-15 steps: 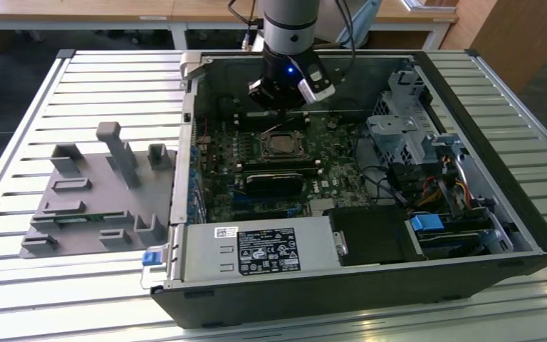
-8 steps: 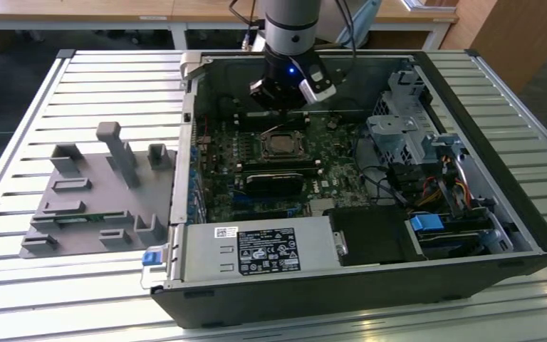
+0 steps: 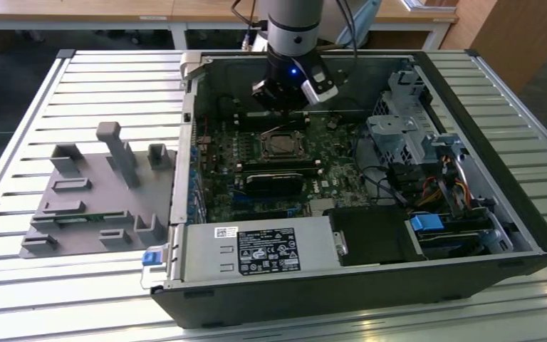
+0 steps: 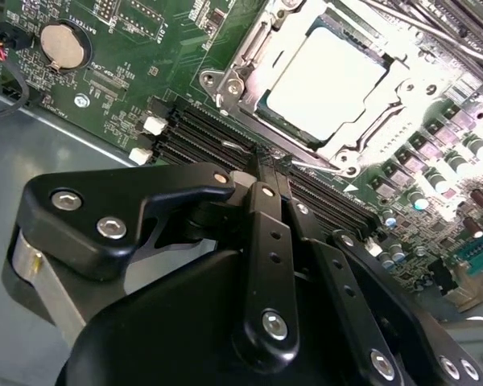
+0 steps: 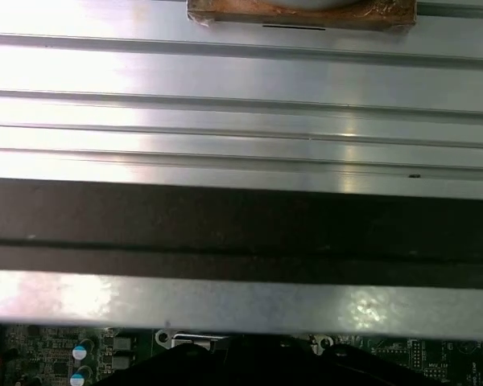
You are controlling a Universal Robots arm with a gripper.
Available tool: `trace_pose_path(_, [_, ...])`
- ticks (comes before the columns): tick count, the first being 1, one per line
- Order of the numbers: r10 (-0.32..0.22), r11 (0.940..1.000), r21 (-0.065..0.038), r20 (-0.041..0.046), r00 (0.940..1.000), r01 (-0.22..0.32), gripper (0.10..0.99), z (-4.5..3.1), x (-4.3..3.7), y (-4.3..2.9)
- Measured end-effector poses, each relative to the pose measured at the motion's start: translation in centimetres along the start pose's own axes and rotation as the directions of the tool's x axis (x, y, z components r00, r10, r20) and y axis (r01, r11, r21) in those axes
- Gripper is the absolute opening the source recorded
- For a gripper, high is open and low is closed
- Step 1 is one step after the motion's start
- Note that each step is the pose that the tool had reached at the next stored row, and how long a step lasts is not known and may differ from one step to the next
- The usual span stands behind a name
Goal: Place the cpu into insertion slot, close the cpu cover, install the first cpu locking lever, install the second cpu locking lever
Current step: 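Install the first cpu locking lever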
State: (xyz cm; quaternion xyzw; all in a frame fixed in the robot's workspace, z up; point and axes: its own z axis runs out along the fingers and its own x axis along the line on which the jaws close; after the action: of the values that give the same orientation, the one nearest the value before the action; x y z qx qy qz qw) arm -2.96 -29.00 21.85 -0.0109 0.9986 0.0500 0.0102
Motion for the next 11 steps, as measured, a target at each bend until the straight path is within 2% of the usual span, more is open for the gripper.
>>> trace_pose_path(11, [0.0, 1.0, 0.0, -0.0001, 1.0, 0.0, 0.118, 0.55, -0.6, -0.07])
